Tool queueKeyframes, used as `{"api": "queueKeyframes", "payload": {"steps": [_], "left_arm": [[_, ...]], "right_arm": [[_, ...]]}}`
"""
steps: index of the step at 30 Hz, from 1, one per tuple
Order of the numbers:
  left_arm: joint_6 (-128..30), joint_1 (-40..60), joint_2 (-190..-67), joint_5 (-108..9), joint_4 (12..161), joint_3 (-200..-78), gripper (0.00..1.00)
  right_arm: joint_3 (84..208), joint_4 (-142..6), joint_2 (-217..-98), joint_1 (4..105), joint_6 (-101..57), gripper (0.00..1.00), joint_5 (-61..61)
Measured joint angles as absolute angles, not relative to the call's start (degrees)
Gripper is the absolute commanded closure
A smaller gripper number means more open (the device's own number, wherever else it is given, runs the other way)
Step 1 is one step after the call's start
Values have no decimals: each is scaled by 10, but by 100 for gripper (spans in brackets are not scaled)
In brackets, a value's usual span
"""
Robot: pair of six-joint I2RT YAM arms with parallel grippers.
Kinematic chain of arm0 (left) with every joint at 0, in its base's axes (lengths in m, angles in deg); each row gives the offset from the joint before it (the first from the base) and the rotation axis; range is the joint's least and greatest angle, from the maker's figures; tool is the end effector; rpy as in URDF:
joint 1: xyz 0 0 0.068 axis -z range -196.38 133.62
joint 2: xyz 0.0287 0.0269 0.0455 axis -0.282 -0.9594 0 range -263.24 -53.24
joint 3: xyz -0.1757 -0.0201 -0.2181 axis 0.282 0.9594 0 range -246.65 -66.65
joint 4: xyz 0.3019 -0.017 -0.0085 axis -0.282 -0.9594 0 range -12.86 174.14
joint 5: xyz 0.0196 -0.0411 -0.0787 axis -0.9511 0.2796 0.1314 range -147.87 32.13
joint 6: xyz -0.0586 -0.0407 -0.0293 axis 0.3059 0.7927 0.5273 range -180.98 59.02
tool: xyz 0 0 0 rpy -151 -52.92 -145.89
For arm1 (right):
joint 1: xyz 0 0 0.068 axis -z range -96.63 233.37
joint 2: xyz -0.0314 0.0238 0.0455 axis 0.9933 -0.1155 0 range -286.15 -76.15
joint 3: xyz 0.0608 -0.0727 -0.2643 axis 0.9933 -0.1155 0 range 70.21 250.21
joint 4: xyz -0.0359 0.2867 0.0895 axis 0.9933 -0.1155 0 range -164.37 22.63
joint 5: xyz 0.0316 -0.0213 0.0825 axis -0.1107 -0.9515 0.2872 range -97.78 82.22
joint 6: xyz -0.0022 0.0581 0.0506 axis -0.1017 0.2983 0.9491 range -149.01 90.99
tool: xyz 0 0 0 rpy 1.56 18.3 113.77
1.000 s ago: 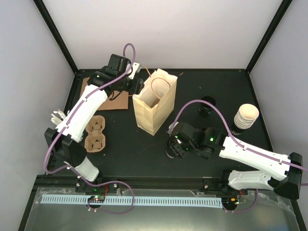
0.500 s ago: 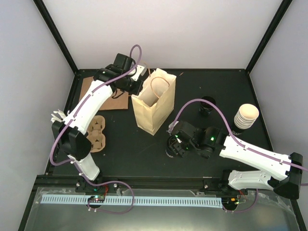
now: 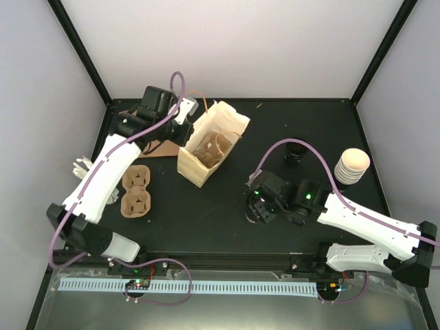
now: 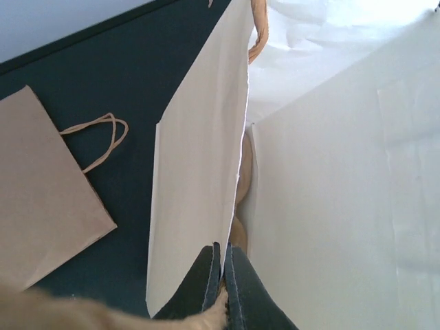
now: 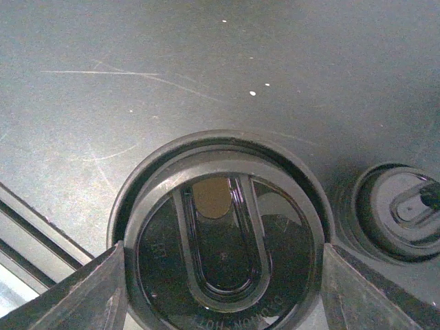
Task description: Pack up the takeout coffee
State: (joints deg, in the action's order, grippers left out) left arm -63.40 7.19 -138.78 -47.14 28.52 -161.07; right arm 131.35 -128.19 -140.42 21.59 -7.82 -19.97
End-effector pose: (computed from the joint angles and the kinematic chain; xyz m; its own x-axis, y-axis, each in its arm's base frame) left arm 0.3336 -0.1589 0.3878 -0.6454 0.3268 -0.6904 0.5375 0.8365 -0.1065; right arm 0.1321 0.2170 0.2788 -0.6915 -0.5415 -0.4781 -0.6086 0.7933 -0.0181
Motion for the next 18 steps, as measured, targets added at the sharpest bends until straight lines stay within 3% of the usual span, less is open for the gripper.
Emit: {"api": "queueKeyframes", "payload": {"steps": [18], "left_arm": [[-658,73,-1160,-478,336,-1436,98]], "right_arm": [[1317,-1337,-1370,240,-41,39,-247]]}}
